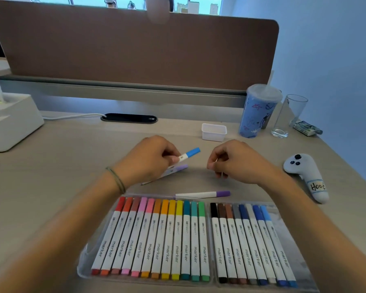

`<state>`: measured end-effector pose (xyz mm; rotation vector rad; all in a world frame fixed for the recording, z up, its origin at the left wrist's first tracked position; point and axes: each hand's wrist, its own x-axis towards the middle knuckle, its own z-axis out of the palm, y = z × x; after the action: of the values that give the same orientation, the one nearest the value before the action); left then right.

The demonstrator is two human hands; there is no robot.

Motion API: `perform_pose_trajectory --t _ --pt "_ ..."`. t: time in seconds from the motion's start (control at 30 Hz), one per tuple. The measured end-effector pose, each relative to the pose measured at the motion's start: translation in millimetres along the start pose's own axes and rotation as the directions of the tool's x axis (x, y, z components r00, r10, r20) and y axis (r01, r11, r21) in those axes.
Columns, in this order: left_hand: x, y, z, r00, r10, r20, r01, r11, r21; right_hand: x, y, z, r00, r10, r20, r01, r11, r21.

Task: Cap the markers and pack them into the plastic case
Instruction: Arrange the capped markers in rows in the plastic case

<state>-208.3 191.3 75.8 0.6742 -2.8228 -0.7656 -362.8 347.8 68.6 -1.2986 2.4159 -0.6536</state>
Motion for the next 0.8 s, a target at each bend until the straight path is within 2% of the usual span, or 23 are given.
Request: perform_pose_trajectory --t 0.1,0.27,0.4,0.57,0.8 --pt "-2.5 -10.7 -21.0 0.999 -0.041 0.014 0.042 0.998 -0.045 5.6 -10.3 7.4 0.999 -0.039 0.008 0.039 0.997 -0.065" --pt "-6.8 -21.1 -35.9 0.994 -0.077 0.08 0.087 0.986 -0.14 9.1 -18.1 7.5 0.966 -0.033 0.256 0.101 0.96 -0.261" --pt "-5.9 -24.4 -40.3 0.987 -0.13 0.097 0.152 0.951 -0.269 9.7 -17.9 20.2 0.933 -0.016 0.36 0.158 0.915 -0.371" --pt "-8.5 -17.4 -35.7 0.99 -0.098 0.099 0.126 0.931 -0.343 7.7 -14.7 24.8 0.944 -0.049 0.325 0.181 0.903 -0.39" --pt "-13.9 9.5 -21.6 0.993 0.009 0.119 0.055 0.85 -0.524 -24.6 5.0 -5.8 0.984 -0.073 0.165 0.09 0.991 -0.095"
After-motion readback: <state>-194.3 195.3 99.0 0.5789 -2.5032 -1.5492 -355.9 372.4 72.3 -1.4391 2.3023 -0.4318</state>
